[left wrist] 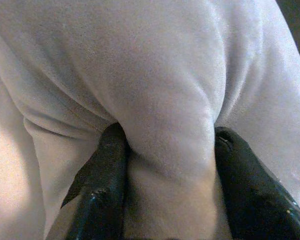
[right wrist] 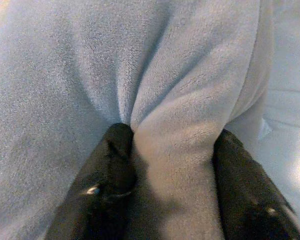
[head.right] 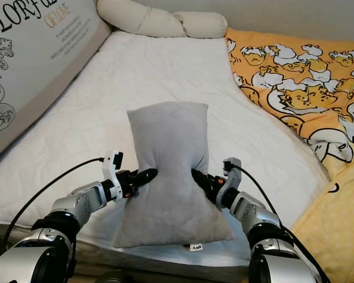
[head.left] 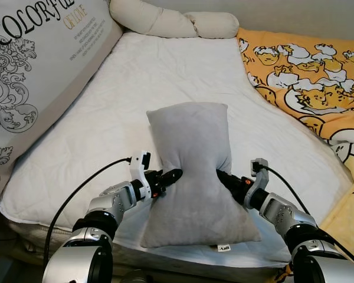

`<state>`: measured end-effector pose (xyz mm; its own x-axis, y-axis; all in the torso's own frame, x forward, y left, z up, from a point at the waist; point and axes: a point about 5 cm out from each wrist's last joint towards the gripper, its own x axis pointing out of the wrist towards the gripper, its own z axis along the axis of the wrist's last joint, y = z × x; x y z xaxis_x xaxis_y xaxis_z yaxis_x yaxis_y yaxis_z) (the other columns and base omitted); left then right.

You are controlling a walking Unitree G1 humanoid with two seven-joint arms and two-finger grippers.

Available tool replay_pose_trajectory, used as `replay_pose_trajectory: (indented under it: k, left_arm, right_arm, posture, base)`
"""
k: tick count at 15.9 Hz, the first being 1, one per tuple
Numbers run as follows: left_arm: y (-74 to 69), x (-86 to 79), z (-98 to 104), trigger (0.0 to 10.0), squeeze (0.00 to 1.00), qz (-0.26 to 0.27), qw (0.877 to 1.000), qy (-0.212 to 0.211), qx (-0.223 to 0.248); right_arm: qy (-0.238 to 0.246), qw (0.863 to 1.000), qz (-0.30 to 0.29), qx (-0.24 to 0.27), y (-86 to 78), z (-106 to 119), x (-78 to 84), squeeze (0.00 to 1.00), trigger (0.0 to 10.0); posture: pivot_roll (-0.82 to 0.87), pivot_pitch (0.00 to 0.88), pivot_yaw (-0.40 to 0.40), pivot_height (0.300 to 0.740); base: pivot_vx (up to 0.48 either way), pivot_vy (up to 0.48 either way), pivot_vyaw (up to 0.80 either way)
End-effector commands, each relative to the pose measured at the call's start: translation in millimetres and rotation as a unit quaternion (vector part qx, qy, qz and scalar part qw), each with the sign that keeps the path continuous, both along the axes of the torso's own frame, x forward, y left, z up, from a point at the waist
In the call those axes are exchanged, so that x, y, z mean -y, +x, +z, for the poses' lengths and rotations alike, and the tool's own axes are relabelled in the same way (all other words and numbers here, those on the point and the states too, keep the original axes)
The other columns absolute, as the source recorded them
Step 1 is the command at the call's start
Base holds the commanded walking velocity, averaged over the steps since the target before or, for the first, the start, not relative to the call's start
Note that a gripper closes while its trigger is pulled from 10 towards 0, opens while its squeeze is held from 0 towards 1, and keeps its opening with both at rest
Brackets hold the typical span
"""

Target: Clean up the room

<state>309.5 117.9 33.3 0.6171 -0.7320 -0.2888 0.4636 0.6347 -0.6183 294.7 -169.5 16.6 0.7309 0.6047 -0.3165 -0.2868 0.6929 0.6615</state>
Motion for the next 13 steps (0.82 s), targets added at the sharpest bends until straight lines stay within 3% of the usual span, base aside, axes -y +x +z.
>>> replay_pose_trajectory:
  k: [1, 6, 8, 13]
  left_arm:
    - [-6.2, 4.8, -8.4, 0.0, 0.0, -0.014, 1.0, 0.014, -0.019]
    - [-3.6, 5.4, -6.6, 0.0, 0.0, -0.012, 1.0, 0.021, -0.012]
    - [-2.8, 5.6, -6.1, 0.0, 0.0, -0.012, 1.0, 0.023, -0.01]
    - [-2.2, 8.9, -5.8, 0.0, 0.0, -0.02, 0.999, 0.027, -0.011]
  right_arm:
    - [0.003, 1.0, 0.021, -0.005, 0.2, -0.1, -9.7, 0.0, 0.0]
    - [-0.035, 0.999, 0.024, 0.018, 0.8, -1.5, -15.8, 0.0, 0.0]
    - [-0.009, 1.0, -0.003, 0.028, 4.3, 2.2, -17.0, 0.0, 0.0]
    - [-0.014, 0.997, -0.064, 0.046, 9.9, 5.3, -20.0, 0.0, 0.0]
  posture:
    - [0.03, 0.0, -0.007, 0.74]
    - [0.03, 0.0, -0.013, 0.74]
    - [0.03, 0.0, -0.008, 0.74]
    - [0.02, 0.0, 0.009, 0.74]
  base:
    - [0.0, 0.0, 0.0]
    - [0.0, 0.0, 0.0]
    - [0.0, 0.0, 0.0]
    - [0.0, 0.0, 0.0]
